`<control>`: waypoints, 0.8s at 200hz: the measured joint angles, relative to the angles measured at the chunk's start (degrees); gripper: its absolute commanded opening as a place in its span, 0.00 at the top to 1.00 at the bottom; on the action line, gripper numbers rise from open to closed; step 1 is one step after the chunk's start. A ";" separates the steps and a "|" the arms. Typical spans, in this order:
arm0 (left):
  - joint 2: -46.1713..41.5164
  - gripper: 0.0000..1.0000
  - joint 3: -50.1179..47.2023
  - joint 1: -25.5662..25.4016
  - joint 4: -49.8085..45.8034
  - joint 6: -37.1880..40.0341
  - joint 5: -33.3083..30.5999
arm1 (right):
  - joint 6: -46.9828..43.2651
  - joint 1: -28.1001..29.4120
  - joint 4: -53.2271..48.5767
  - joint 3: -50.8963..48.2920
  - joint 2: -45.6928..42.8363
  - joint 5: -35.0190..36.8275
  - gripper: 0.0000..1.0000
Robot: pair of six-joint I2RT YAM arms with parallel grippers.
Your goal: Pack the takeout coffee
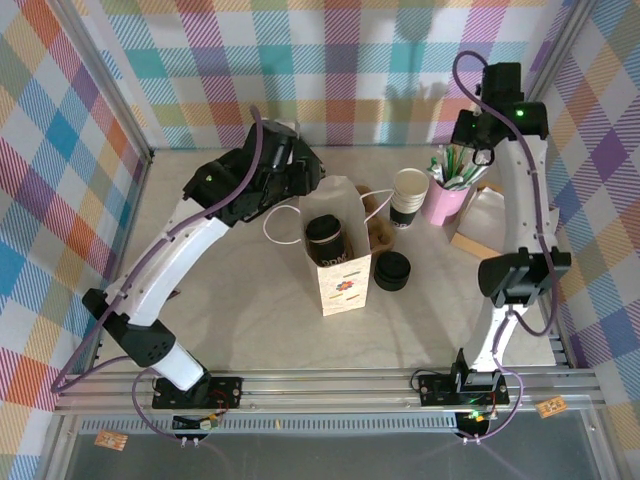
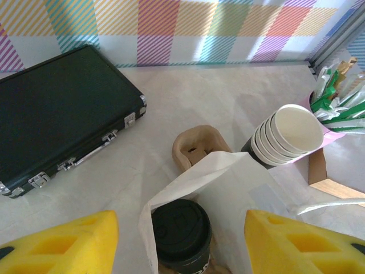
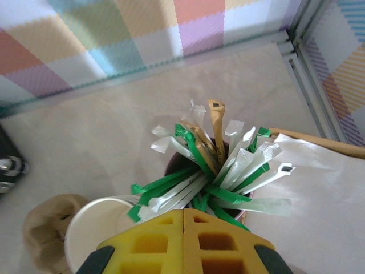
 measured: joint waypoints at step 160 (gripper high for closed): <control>-12.90 0.41 -13.18 0.00 2.45 -4.33 1.27 | 12.26 2.45 8.11 -9.75 -29.07 -39.85 1.00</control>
